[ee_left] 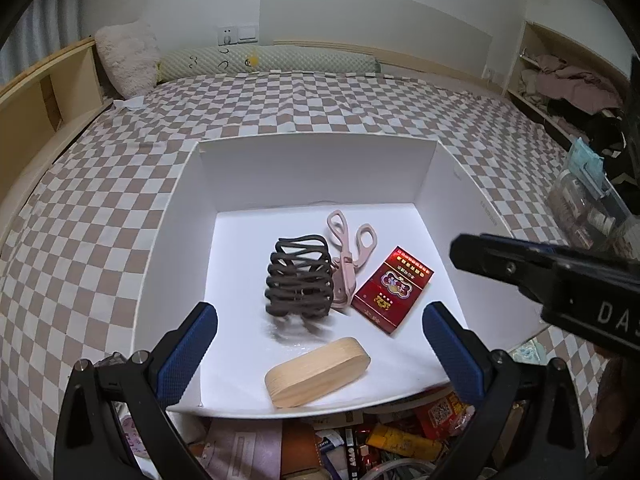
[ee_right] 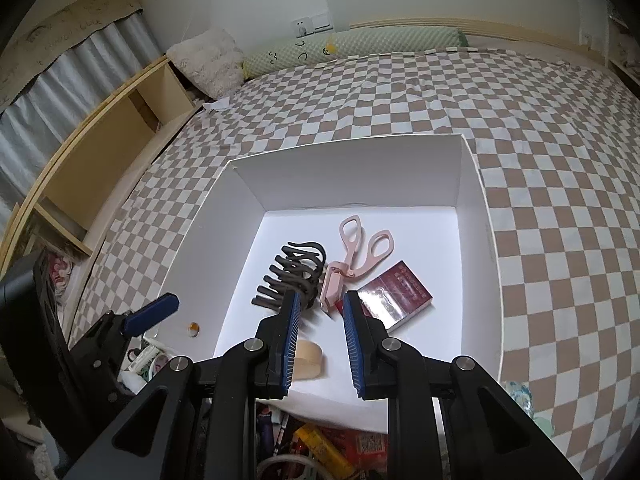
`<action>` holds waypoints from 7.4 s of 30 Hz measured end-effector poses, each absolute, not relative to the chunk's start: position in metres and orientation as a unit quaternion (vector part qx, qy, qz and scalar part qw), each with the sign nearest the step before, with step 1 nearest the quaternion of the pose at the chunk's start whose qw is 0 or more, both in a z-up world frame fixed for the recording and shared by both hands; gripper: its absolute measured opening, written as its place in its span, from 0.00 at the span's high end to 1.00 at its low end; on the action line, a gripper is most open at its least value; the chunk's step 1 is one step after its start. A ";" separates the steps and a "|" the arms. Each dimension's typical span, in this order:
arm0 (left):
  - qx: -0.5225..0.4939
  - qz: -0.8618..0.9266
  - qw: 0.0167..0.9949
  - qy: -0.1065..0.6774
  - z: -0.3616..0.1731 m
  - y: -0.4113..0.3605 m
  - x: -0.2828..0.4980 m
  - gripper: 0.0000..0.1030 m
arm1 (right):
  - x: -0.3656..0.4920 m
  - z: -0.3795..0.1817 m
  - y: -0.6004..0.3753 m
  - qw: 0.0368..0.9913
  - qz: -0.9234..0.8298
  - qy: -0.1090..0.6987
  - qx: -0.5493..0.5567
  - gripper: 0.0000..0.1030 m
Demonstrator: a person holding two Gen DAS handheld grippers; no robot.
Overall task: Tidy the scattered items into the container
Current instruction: 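Withdraw both grippers from the box back toward the item pile, then move the right gripper to the tan tissue pack while the left gripper approaches the white ring, then grasp the tan tissue pack with the right gripper while the left gripper grasps the white ring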
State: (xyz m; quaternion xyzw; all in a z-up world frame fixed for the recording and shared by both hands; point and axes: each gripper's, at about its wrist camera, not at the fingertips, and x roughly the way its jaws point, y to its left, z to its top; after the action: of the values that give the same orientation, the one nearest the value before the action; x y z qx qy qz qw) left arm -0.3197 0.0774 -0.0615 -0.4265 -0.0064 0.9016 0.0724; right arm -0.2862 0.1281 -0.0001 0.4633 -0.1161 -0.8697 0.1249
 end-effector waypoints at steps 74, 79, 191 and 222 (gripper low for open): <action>-0.312 0.946 0.092 -0.005 -0.023 0.005 -0.082 0.00 | -0.025 -0.024 0.120 0.093 -0.935 -0.015 0.341 0.00; -0.331 0.940 0.085 -0.021 -0.045 -0.008 -0.075 0.00 | -0.018 -0.038 0.115 0.086 -0.935 -0.003 0.345 0.00; -0.507 0.860 -0.036 -0.046 -0.172 -0.089 -0.043 0.18 | 0.001 -0.131 0.076 0.187 -0.849 0.004 0.494 0.26; -0.465 0.882 0.045 -0.053 -0.128 -0.029 -0.031 0.18 | 0.009 -0.104 0.083 0.170 -0.858 -0.065 0.480 0.26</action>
State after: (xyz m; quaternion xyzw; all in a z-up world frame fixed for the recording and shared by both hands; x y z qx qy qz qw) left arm -0.0314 -0.0294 -0.1277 -0.4653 -0.0528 0.8825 0.0445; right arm 0.0088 0.0826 -0.1036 0.4800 -0.0649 -0.8583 0.1698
